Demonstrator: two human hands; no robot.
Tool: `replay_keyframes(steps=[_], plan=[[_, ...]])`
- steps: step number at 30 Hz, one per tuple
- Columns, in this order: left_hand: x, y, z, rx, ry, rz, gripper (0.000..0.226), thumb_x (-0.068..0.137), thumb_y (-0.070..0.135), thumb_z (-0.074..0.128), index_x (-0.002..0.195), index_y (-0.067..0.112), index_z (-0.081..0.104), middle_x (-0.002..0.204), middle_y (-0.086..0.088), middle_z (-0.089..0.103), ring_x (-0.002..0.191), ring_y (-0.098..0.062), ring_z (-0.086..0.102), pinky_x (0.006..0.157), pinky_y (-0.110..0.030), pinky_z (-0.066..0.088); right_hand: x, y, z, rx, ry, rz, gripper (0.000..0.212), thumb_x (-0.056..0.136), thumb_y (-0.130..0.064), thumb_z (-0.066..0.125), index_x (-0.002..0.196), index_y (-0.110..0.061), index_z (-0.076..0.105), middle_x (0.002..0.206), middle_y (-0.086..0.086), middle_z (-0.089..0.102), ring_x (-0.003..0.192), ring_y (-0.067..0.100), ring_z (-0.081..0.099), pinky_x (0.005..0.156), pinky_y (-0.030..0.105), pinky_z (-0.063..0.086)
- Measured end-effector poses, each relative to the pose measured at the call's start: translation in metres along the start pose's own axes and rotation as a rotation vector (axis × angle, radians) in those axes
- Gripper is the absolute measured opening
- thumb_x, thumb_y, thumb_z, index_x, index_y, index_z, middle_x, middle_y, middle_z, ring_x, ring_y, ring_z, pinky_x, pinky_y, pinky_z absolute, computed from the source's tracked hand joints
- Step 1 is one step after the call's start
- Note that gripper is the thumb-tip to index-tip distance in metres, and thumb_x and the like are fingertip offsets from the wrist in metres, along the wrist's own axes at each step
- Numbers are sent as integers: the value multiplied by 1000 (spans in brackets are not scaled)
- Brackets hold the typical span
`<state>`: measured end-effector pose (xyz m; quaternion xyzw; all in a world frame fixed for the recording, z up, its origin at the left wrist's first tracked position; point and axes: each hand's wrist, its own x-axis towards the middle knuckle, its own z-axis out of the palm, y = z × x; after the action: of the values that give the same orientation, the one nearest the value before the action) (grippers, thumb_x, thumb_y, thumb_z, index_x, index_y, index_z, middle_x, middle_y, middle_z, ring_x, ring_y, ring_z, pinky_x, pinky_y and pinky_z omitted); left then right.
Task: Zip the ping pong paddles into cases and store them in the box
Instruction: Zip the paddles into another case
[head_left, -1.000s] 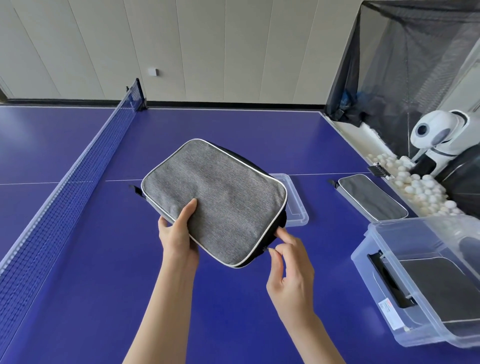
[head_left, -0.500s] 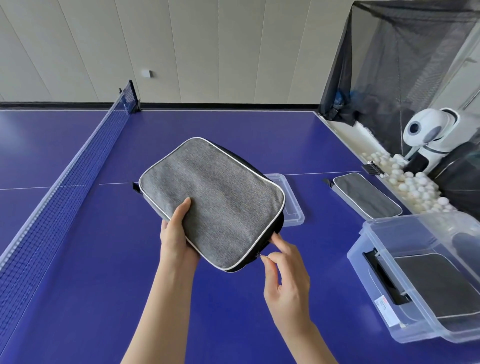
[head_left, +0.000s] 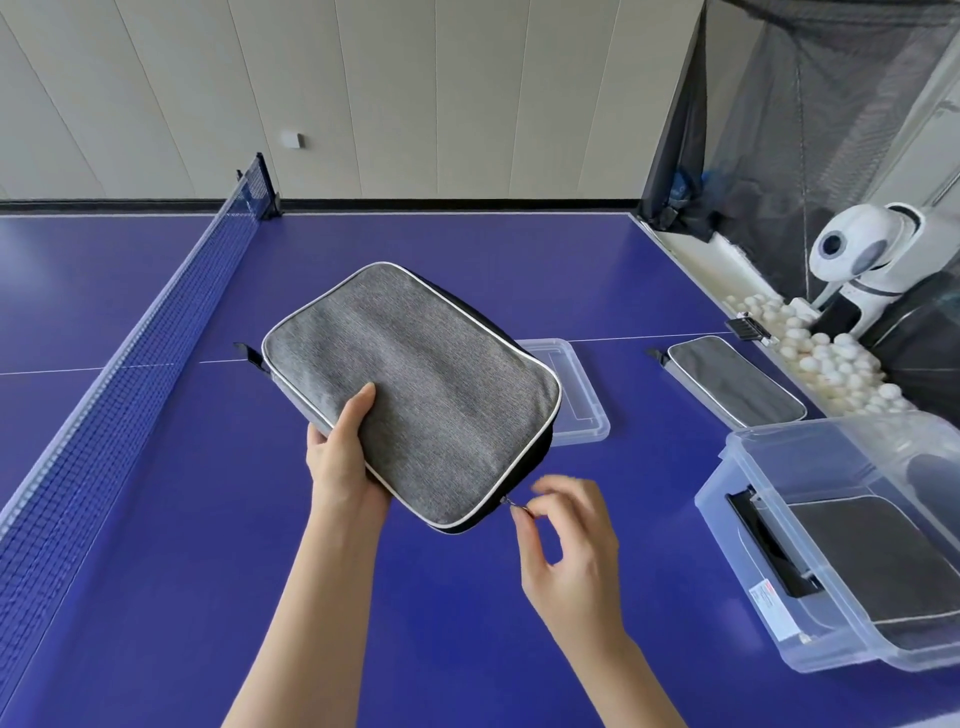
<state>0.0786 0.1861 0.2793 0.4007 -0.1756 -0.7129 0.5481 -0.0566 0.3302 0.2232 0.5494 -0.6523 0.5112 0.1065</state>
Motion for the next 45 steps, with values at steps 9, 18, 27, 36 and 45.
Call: replay_keyframes(steps=[9, 18, 27, 36, 45], plan=[[0, 2, -6, 20, -91, -45, 51, 83, 19, 71, 131, 15, 53, 119, -6, 69, 103, -25, 69, 82, -46, 57, 7, 2, -1, 138, -85, 10, 16, 89, -18, 55, 76, -17, 45, 120, -2, 58, 91, 6, 56, 70, 11, 40], [-8, 1, 3, 63, -237, -114, 64, 76, 22, 76, 134, 14, 51, 123, -9, 66, 110, -28, 66, 86, -48, 56, 6, -13, 1, 75, 109, -21, 12, 87, -11, 55, 79, -16, 48, 118, 2, 50, 102, 1, 49, 85, 8, 35], [-31, -13, 12, 28, -275, -126, 50, 81, 10, 65, 129, 11, 52, 121, -12, 67, 110, -30, 65, 87, -47, 56, -1, -18, 5, 35, 203, -12, 11, 88, -9, 55, 81, -15, 50, 108, 9, 56, 94, 16, 56, 85, 9, 38], [-26, -17, 16, 52, -182, 56, 65, 68, 11, 74, 127, 13, 47, 120, -10, 66, 108, -29, 65, 87, -51, 55, 1, -23, 1, -6, 182, 14, 26, 87, -11, 54, 64, 1, 57, 117, 19, 61, 101, 13, 59, 79, 12, 42], [-19, -15, 18, 28, -158, 110, 71, 66, 8, 74, 130, 15, 45, 121, -9, 66, 105, -26, 67, 82, -46, 58, 6, -22, 1, -44, 173, -32, 31, 90, -11, 51, 62, 1, 54, 123, 15, 59, 105, 19, 64, 84, 15, 47]])
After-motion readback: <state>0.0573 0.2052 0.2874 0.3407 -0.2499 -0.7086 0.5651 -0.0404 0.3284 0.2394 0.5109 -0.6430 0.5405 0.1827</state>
